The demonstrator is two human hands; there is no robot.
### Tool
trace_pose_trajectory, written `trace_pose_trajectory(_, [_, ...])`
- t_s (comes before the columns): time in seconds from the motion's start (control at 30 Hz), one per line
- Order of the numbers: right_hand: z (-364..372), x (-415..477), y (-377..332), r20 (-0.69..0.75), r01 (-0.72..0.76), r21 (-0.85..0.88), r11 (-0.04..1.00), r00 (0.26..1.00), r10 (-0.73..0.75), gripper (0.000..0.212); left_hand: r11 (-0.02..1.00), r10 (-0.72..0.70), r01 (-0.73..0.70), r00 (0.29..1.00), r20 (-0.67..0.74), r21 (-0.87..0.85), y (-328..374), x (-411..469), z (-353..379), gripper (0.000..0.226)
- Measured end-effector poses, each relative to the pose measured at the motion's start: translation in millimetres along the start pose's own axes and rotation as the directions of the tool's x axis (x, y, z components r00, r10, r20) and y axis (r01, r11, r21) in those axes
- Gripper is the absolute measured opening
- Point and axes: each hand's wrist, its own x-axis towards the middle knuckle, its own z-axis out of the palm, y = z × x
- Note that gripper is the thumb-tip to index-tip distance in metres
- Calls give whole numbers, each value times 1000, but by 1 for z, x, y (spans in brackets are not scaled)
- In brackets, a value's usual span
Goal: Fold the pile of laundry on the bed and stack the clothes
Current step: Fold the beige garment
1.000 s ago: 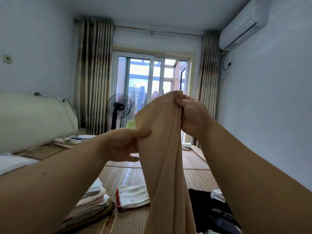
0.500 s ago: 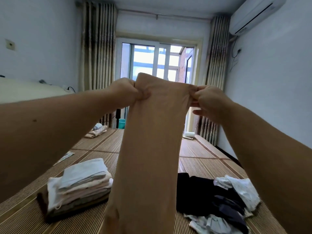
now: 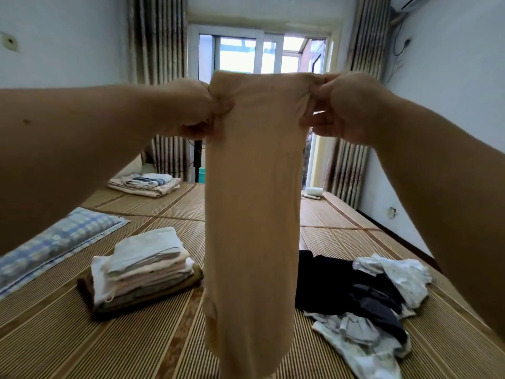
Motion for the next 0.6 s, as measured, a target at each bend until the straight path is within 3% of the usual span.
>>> trace_pose_trajectory(0.1, [-3, 11, 13, -47, -9, -44, 999, 999, 7, 27, 999, -18, 19, 1000, 18, -47, -11, 15, 14, 25])
trace_pose_trajectory(0.27, [-1, 41, 61, -122, -165, -111, 980, 981, 151, 37, 985, -149, 138, 984, 101, 103, -37, 47, 45, 22])
trace_pose_trajectory(0.4, [4, 70, 98, -189, -249, -94, 964, 955, 229, 35, 977, -202, 191, 972, 124, 93, -58, 86, 66, 26])
trace_pose_trajectory(0.47, [2, 83, 103, -226, -188, -70, 980, 960, 168, 36, 984, -161, 155, 984, 70, 86, -58, 104, 71, 23])
trace_pose_trajectory(0.6, [-5, 98, 90, -329, 126, 18, 992, 938, -113, 39, 996, 45, -53, 992, -115, -66, -42, 130, 73, 18])
